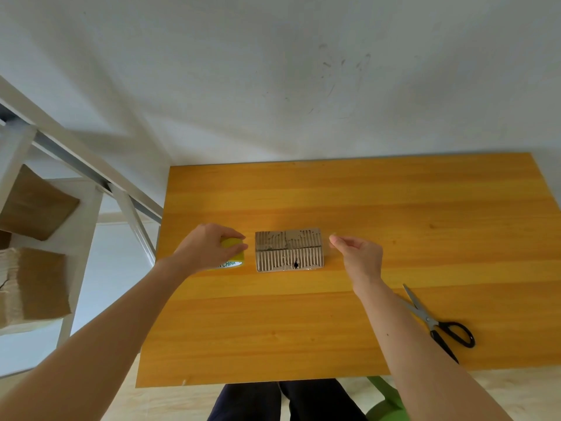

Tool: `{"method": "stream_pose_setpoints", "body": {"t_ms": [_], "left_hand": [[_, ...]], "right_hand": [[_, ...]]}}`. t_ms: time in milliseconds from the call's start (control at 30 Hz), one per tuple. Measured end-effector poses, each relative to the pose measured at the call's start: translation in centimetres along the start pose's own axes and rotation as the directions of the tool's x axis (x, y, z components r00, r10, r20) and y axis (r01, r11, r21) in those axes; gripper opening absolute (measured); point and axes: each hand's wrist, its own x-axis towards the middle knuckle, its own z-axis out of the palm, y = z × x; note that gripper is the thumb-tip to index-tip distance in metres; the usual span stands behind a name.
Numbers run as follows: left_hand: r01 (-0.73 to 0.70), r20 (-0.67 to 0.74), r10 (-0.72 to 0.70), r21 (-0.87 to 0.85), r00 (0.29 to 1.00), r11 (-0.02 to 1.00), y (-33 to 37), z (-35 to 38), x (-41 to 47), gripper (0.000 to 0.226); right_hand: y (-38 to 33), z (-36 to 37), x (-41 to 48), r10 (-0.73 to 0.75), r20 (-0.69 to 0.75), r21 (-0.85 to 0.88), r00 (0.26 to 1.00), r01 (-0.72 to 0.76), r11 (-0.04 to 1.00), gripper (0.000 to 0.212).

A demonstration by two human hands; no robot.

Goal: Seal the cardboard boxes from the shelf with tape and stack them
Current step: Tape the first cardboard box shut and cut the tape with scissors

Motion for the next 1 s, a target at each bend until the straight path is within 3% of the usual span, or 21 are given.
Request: {"method": "stream_pose_setpoints", "body": {"t_ms": [467, 1000], "left_hand": [[0.017, -0.002, -0.017, -0.024, 1.000, 1.000, -1.0, 1.2, 0.4, 0.033], [0.064, 0.012, -0.065, 0.060, 0.998, 0.996, -1.7, 2.6, 1.8, 0.034]], "right_hand": [[0.8, 0.5, 0.5, 0.023, -0.004, 0.033, 1.000, -0.022, 0.999, 0.005], [1.9, 2.4, 1.3, 0.049, -0.001, 0.045, 0.999, -0.049, 0.998, 0.017]]}}
